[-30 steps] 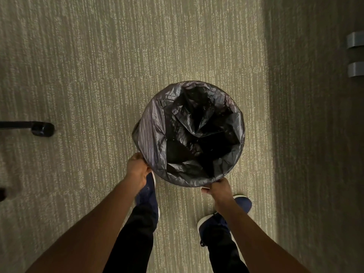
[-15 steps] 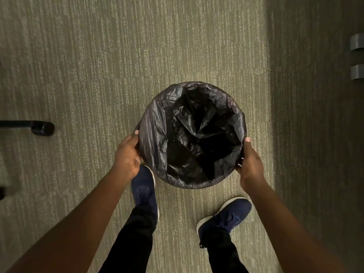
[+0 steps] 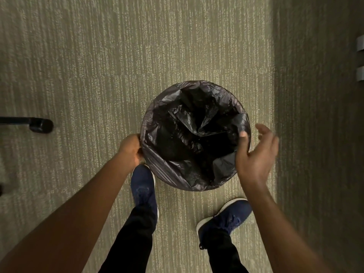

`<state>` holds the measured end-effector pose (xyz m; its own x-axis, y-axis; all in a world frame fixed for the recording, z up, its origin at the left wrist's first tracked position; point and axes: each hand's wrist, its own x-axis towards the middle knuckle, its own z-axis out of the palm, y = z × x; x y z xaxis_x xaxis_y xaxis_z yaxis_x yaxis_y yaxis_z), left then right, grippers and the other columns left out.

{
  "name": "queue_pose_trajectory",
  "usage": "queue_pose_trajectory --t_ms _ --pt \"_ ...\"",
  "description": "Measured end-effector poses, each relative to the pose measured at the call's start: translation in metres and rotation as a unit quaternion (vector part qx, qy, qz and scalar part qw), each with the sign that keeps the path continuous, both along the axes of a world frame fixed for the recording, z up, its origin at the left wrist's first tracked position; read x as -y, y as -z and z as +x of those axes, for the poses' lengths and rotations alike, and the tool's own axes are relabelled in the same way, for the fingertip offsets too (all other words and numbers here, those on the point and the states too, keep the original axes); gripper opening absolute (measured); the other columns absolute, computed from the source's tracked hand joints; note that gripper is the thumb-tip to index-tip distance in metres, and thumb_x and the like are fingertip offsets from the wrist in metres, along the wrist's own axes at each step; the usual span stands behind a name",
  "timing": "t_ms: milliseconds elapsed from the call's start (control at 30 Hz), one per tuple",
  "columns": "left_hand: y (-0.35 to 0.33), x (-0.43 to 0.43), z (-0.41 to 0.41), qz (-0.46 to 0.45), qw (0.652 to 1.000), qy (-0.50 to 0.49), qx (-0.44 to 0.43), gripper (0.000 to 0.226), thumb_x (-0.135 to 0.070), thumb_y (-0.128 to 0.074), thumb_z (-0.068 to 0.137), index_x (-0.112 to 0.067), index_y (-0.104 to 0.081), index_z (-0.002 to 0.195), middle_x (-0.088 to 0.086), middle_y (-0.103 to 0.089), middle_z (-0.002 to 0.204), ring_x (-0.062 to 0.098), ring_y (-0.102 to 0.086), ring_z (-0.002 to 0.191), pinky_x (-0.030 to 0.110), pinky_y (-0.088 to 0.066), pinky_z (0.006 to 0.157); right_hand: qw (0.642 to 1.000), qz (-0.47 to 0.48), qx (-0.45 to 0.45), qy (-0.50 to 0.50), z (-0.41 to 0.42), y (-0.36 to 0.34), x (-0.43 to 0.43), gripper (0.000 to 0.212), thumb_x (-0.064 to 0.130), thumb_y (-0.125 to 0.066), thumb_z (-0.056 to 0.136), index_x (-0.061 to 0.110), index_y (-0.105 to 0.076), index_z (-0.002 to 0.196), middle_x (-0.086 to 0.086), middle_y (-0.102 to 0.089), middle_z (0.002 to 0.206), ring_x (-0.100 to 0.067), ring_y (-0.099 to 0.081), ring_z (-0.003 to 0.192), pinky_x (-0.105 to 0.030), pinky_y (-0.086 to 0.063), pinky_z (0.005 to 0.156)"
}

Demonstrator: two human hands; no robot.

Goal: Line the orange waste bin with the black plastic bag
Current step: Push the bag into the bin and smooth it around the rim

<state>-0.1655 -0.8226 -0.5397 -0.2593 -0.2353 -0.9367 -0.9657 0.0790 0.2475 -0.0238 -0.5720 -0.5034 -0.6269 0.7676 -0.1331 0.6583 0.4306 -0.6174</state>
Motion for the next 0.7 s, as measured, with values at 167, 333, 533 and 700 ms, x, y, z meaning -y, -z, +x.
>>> queue_pose_trajectory --t_ms 167,333,533,700 --pt "-0.009 0.004 0.001 0.053 0.996 -0.040 -0.056 0.039 -0.049 -0.052 0.099 -0.014 -0.068 0.097 0.009 -0.074 0.104 0.026 -0.068 0.096 0.043 -0.054 0.092 0.973 -0.042 0.004 -0.226 -0.043 0.019 0.064 0.048 0.042 -0.049 0.103 0.012 -0.054 0.140 -0.012 -0.053 0.145 -0.024 -0.049 0.134 -0.041 -0.042 0.109" --pt "0.004 -0.010 0.012 0.026 0.992 -0.065 -0.108 0.042 -0.053 -0.054 0.097 -0.018 -0.077 0.095 0.001 -0.081 0.090 0.022 -0.077 0.085 0.037 -0.059 0.081 0.896 -0.194 0.265 -0.299 -0.059 0.100 0.119 0.072 0.055 -0.030 0.106 0.020 -0.008 0.165 -0.008 -0.001 0.173 -0.029 0.001 0.159 -0.054 -0.004 0.127" --pt "0.021 -0.015 0.017 -0.015 0.978 -0.105 -0.177 0.047 -0.056 -0.050 0.097 -0.022 -0.066 0.070 -0.010 -0.074 0.062 0.008 -0.073 0.061 0.029 -0.055 0.067 0.828 -0.197 0.356 -0.386 -0.066 0.153 0.131 0.070 0.061 -0.020 0.103 0.029 -0.009 0.164 -0.003 0.015 0.172 -0.027 0.018 0.158 -0.059 0.000 0.124" --pt "0.015 -0.014 0.021 0.019 0.979 -0.083 -0.185 0.057 -0.067 -0.049 0.092 -0.024 -0.075 0.064 -0.001 -0.079 0.077 0.017 -0.078 0.076 0.039 -0.061 0.077 0.817 -0.155 0.380 -0.405 -0.068 0.159 0.110 0.069 0.062 -0.020 0.103 0.033 -0.006 0.164 0.002 0.017 0.172 -0.024 0.018 0.158 -0.058 -0.011 0.123"
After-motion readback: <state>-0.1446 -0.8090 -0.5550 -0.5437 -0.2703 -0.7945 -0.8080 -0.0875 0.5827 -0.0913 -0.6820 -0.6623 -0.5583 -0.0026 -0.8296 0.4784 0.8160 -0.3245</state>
